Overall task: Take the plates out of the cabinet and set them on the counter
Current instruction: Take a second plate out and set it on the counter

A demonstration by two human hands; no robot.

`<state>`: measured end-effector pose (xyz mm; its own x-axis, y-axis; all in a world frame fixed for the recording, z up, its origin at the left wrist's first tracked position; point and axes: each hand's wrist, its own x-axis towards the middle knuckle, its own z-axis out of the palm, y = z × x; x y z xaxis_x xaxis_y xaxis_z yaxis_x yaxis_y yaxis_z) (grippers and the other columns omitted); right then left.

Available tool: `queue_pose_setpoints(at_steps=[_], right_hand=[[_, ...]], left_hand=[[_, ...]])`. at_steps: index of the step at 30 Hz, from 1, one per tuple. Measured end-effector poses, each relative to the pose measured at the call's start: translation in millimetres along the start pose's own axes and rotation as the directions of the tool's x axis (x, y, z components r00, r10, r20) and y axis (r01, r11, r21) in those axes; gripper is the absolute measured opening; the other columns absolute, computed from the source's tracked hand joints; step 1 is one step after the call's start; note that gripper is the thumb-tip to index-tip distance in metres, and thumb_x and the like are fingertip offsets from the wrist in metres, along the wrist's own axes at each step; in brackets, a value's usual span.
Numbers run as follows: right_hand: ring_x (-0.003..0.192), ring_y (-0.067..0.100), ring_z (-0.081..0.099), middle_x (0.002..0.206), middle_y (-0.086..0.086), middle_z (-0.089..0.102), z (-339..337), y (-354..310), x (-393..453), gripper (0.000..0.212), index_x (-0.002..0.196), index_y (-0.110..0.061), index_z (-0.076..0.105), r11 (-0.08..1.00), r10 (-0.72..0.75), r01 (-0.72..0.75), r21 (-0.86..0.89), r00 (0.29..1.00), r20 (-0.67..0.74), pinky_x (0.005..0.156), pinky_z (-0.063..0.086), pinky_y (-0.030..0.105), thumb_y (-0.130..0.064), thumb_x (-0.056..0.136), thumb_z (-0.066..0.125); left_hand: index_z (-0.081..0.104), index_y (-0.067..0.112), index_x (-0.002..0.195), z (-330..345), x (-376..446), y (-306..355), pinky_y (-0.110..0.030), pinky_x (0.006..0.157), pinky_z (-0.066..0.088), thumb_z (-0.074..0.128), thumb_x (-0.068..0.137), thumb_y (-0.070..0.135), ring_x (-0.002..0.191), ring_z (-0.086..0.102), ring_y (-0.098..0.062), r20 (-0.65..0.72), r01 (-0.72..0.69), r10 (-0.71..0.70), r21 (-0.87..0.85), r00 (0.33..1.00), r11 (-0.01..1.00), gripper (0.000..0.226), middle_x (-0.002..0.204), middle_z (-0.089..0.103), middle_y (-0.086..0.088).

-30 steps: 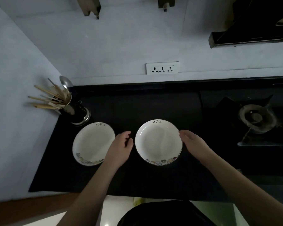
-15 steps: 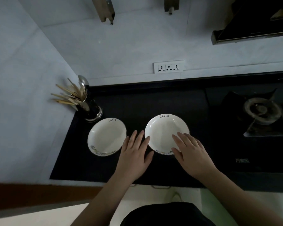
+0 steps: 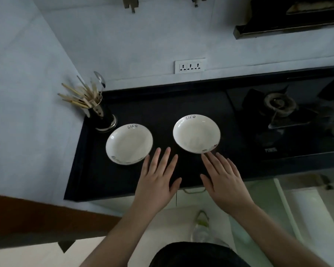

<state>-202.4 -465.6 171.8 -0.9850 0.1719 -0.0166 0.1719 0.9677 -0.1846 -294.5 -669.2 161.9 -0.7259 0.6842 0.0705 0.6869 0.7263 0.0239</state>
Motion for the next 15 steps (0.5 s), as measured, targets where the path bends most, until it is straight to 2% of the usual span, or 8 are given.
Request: queue_pose_setpoints(at_steps=[3, 6, 8, 12, 15], right_hand=[[0.144, 0.027, 0.029, 0.154, 0.007, 0.039, 5, -21, -32, 0.060, 0.150, -0.017, 0.032, 0.998, 0.042, -0.043, -0.041, 0.999, -0.016, 0.118, 0.022, 0.046, -0.046, 0.099, 0.028], [0.148, 0.025, 0.017, 0.159, 0.005, 0.027, 7, -28, -66, 0.060, 0.153, -0.019, 0.023, 0.992, 0.119, -0.119, -0.034, 0.993, 0.011, 0.120, 0.012, 0.044, -0.047, 0.101, 0.026], [0.149, 0.023, 0.012, 0.161, 0.003, 0.022, 4, -29, -89, 0.061, 0.155, -0.021, 0.018, 0.982, 0.187, -0.186, -0.031, 0.982, 0.019, 0.120, 0.008, 0.042, -0.048, 0.100, 0.021], [0.150, 0.023, 0.007, 0.162, 0.001, 0.017, -7, -17, -132, 0.067, 0.155, -0.024, 0.012, 0.954, 0.295, -0.294, -0.058, 0.955, 0.017, 0.121, 0.002, 0.041, -0.053, 0.096, 0.003], [0.149, 0.024, 0.009, 0.161, 0.001, 0.021, -16, -3, -168, 0.064, 0.155, -0.025, 0.016, 0.918, 0.395, -0.396, -0.028, 0.918, -0.028, 0.122, 0.005, 0.044, -0.053, 0.098, 0.009]], left_hand=[[0.026, 0.022, 0.155, 4, -29, -9, -0.051, 0.121, 0.011, 0.029, 0.101, 0.056, 0.151, 0.005, -0.027, 0.023, -0.027, 0.027, -0.004, 0.999, 1.000, 0.064, 0.163, 0.017, -0.006], [0.021, 0.023, 0.156, 5, -45, -2, -0.051, 0.121, 0.011, 0.025, 0.100, 0.057, 0.151, 0.004, -0.026, 0.084, -0.091, 0.094, -0.033, 0.992, 0.995, 0.065, 0.164, 0.017, -0.004], [0.013, 0.025, 0.157, 4, -49, 8, -0.049, 0.121, 0.003, 0.018, 0.100, 0.058, 0.151, -0.002, -0.023, 0.113, -0.149, 0.155, -0.057, 0.981, 0.987, 0.066, 0.165, 0.012, -0.001], [0.011, 0.024, 0.157, -5, -46, 37, -0.046, 0.120, -0.001, 0.017, 0.100, 0.057, 0.151, 0.000, -0.021, 0.087, -0.272, 0.279, -0.083, 0.956, 0.959, 0.066, 0.164, 0.013, 0.000], [0.012, 0.023, 0.157, -16, -45, 67, -0.045, 0.121, 0.001, 0.014, 0.099, 0.056, 0.151, 0.003, -0.021, 0.061, -0.352, 0.361, -0.119, 0.931, 0.928, 0.067, 0.164, 0.016, 0.001]])
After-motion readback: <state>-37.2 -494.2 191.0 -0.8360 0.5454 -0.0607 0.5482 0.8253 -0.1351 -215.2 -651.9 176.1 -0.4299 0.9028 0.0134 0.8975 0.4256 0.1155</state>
